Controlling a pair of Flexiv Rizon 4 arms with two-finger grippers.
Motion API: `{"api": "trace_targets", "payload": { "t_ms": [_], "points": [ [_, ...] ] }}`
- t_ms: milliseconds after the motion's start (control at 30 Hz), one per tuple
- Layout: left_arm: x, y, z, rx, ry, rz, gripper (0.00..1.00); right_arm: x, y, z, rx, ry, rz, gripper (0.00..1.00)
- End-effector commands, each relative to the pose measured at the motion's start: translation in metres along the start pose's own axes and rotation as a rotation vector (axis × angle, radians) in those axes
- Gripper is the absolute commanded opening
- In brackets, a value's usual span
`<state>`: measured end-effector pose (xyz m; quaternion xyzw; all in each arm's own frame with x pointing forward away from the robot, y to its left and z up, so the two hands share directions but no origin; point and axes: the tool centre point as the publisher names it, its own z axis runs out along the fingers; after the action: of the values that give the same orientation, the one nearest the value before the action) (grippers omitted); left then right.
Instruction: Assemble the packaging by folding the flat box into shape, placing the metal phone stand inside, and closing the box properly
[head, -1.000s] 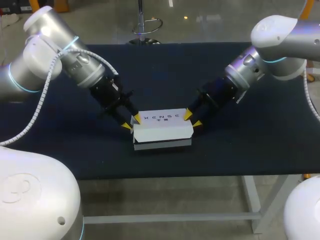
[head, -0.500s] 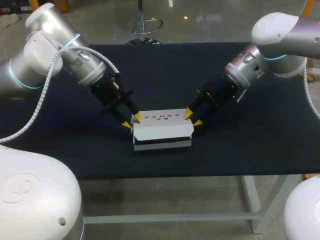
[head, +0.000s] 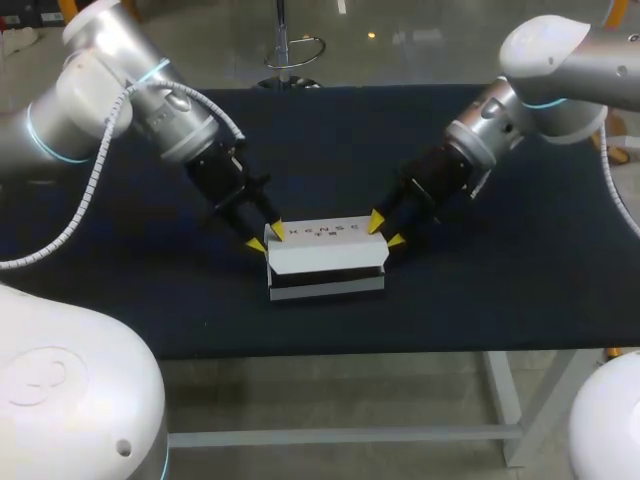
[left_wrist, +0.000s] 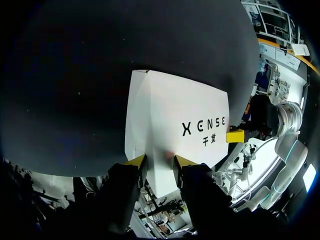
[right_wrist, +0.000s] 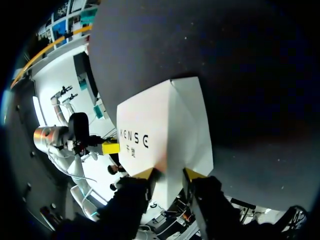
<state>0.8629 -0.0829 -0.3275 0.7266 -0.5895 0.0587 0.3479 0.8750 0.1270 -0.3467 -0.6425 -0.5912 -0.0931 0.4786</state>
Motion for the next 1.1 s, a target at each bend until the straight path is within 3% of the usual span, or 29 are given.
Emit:
{"api": "trace_targets", "payload": {
  "t_ms": [33, 500, 1100],
  "points": [
    [0.007, -0.004, -0.001, -0.015, -0.015, -0.009, 0.37, 0.005, 0.007, 0.000, 0.051, -0.005, 0.006, 0.40],
    [0.011, -0.007, -0.004, -0.064, -0.031, -0.048, 0.39, 0.008, 0.006, -0.002, 0.105, -0.009, 0.033, 0.39],
    [0.015, -0.013, -0.012, -0.132, -0.027, -0.132, 0.35, 0.015, 0.006, -0.005, 0.156, -0.011, 0.076, 0.40]
  ]
}}
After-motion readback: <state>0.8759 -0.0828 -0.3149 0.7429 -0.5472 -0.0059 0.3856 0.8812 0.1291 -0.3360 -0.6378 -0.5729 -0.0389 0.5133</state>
